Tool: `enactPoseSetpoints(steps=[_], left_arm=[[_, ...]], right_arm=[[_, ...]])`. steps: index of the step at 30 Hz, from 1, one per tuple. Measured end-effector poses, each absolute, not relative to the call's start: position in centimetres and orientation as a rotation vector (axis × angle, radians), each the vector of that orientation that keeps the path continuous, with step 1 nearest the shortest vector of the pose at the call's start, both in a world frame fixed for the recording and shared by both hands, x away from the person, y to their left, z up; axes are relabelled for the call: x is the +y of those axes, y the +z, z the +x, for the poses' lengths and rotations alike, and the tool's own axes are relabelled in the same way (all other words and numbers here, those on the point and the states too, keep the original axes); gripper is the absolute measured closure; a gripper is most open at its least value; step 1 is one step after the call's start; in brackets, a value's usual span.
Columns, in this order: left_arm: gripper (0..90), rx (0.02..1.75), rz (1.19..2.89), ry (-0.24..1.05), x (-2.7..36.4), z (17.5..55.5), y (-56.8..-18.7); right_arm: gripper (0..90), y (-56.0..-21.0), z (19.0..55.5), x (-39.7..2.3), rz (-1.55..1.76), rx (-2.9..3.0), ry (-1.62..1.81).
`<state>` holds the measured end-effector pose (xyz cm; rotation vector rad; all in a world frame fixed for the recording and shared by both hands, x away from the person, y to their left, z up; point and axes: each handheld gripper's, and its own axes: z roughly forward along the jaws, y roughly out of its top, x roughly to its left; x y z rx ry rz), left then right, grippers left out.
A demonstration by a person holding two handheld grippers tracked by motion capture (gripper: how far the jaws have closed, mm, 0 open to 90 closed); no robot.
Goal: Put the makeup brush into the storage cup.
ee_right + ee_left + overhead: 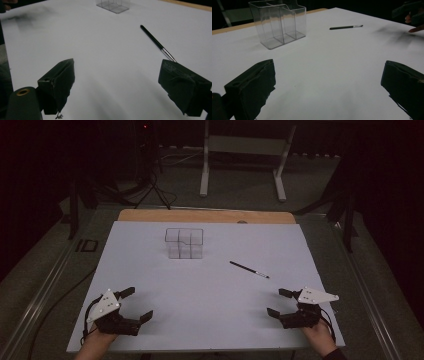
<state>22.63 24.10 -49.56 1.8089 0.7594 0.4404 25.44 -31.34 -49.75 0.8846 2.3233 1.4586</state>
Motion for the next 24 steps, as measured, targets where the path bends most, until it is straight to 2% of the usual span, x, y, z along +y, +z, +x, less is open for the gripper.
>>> enactPoseSetpoints(steps=[13,24], left_arm=[[0.5,0.752,1.793,0.442,24.18,22.36,-49.33],[0.5,0.753,1.779,0.442,24.31,22.37,-49.23]], right_arm=[[13.6,-49.15,25.28,-30.76,0.822,2.313,1.508],[14.0,-49.11,25.69,-30.59,0.823,2.336,1.42]])
